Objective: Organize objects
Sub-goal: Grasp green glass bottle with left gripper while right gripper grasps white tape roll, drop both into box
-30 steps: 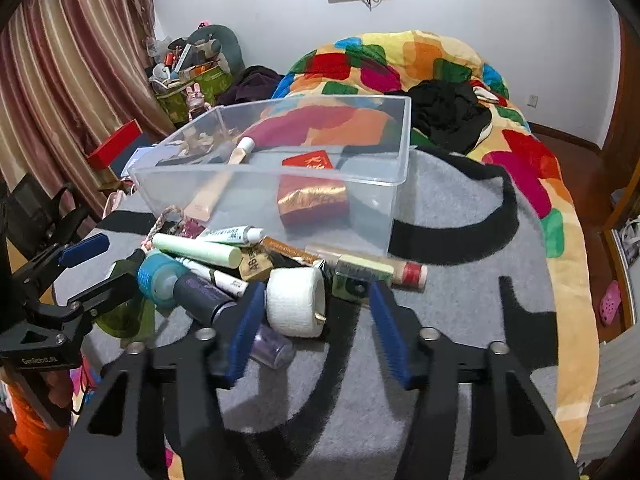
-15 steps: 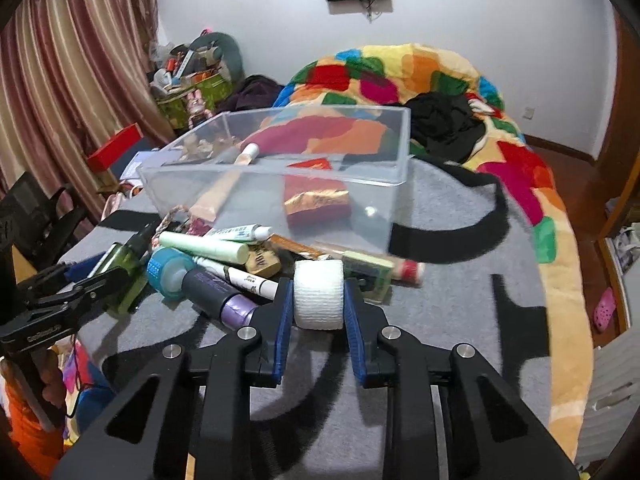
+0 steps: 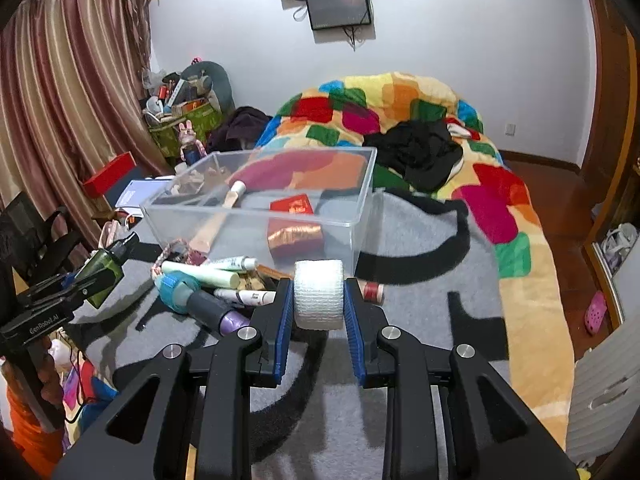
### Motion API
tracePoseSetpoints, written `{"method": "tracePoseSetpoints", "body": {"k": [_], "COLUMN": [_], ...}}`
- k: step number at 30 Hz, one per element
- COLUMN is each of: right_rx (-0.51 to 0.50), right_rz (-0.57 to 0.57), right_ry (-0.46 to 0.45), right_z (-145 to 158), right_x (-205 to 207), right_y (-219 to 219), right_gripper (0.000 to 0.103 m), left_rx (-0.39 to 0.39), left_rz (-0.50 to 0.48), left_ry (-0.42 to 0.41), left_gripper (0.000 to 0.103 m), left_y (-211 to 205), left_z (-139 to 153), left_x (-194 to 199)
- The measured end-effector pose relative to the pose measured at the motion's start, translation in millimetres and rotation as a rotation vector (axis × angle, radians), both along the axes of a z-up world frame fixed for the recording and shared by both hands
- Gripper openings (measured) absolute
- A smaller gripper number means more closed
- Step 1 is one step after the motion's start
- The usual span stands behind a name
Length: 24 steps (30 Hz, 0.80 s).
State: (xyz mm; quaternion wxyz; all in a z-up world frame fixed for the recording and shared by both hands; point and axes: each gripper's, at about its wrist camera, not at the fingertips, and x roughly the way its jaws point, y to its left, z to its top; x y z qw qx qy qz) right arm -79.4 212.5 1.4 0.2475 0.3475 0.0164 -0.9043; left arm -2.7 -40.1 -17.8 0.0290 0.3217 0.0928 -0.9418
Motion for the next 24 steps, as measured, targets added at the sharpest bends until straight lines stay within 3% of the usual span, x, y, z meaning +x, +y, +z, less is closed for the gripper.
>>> {"method": "tracePoseSetpoints", "body": {"k": [19,24], "right_rx": [-0.063,-0.062], "right_rz": [0.076,0.087], "right_ry": [0.168,0.154], "right_z": [58,57], "right_x": [3,-15], "right_y": [-23,-36], "right_gripper": [0.022,0.022], "left_rx": [-0.03,-0.041], "left_rz": [-0.059,-0.061], "left_ry": [0.129,0.135], "left_gripper": [0.041,0.041], "left_y": [13,12], "left_z": [49,52], "left_x": [-35,-51]}}
